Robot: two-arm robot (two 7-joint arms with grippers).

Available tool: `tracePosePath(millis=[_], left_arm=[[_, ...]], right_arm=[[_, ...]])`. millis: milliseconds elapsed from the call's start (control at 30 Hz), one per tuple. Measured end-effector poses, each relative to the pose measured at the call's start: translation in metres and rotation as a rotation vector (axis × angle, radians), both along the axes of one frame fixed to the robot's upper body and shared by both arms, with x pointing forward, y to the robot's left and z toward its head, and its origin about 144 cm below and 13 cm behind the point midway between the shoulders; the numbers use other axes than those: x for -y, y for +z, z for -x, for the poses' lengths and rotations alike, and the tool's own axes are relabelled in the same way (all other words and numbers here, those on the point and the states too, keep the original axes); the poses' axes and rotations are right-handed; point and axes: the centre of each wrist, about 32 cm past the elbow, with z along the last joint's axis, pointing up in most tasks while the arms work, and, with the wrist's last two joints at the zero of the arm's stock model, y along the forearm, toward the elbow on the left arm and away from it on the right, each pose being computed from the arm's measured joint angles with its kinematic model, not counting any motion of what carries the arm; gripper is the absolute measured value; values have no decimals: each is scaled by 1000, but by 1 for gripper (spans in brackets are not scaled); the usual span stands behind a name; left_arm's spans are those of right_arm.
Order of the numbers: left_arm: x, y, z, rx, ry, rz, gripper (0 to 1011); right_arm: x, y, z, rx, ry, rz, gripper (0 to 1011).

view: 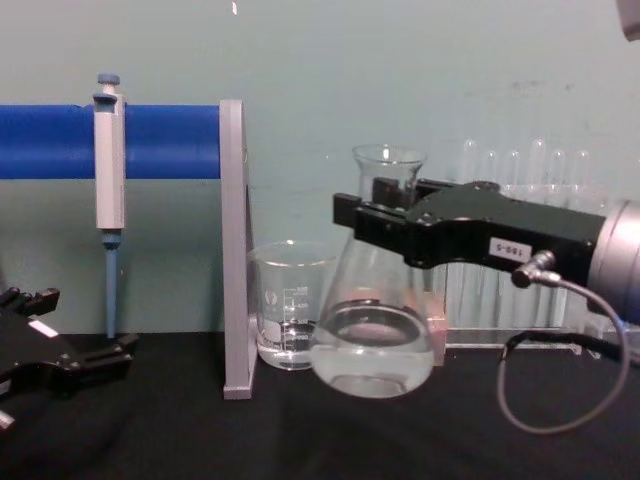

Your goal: Grasp the erlenmeyer flask with one hand, shake it three times, then place it back.

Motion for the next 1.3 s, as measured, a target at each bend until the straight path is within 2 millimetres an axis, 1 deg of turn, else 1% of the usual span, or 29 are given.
tracePosePath(millis=[433, 667, 1000, 1300], left_arm=[[0, 0, 0, 0, 0, 0, 1001], [0, 0, 0, 0, 0, 0, 1001], [0, 0, 0, 0, 0, 0, 1001], [0, 0, 0, 0, 0, 0, 1001]], right_arm=[[-19, -1, 9, -14, 156, -2, 458], [-24, -1, 15, -19, 234, 8, 458], [-27, -2, 23, -24, 302, 23, 458], [-26, -3, 24, -27, 290, 26, 458]])
